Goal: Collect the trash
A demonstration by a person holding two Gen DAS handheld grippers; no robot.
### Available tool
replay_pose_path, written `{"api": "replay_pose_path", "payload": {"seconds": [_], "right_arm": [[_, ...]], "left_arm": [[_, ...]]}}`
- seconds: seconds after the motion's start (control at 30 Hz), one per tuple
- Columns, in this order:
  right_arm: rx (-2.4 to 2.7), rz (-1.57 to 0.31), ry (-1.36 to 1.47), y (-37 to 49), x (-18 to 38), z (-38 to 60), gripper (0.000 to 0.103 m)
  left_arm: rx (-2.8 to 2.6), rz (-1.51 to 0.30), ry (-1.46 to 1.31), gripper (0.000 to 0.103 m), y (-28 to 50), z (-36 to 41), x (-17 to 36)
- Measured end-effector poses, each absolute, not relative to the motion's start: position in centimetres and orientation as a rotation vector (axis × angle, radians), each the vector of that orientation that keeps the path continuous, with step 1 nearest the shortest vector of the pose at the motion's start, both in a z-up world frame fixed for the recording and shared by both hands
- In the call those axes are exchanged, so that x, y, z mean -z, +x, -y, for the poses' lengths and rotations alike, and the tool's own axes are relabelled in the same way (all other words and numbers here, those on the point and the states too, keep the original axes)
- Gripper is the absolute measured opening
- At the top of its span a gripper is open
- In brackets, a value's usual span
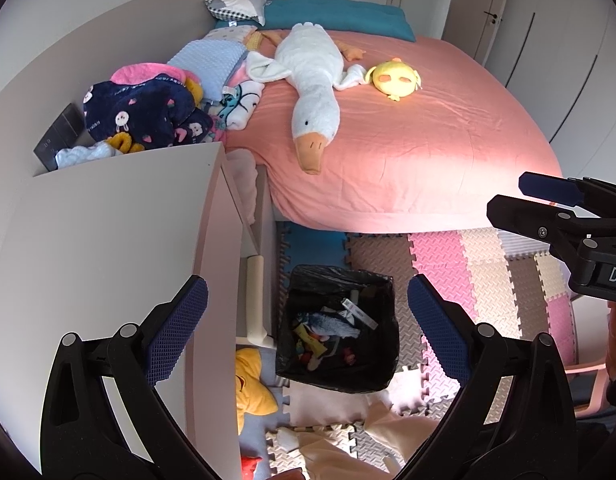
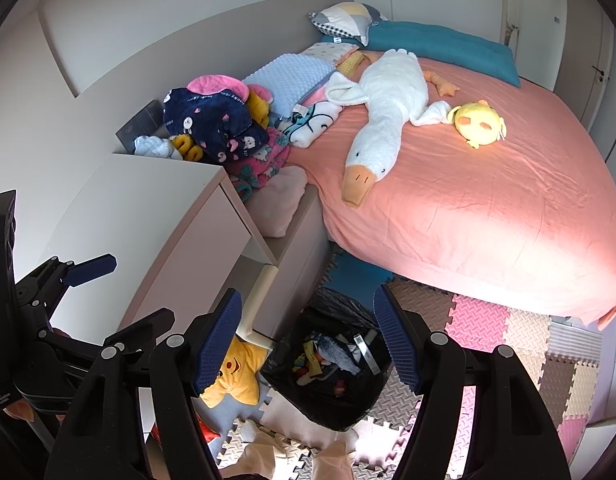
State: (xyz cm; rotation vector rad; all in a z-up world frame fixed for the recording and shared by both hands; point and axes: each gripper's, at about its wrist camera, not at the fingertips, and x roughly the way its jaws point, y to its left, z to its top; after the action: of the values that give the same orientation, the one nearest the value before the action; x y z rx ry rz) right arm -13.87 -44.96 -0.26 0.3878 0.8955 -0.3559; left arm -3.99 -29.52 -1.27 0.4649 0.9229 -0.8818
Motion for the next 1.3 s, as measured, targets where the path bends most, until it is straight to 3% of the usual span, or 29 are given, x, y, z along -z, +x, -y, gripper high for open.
{"api": "replay_pose_path", "payload": {"seconds": [1.3], "right_arm": [[0.355, -0.909, 0.385, -13.97, 1.18, 45.44, 0.069]], "left_arm": [[0.898, -0.918, 0.471, 0.097, -4.59, 29.97, 1.37]]}}
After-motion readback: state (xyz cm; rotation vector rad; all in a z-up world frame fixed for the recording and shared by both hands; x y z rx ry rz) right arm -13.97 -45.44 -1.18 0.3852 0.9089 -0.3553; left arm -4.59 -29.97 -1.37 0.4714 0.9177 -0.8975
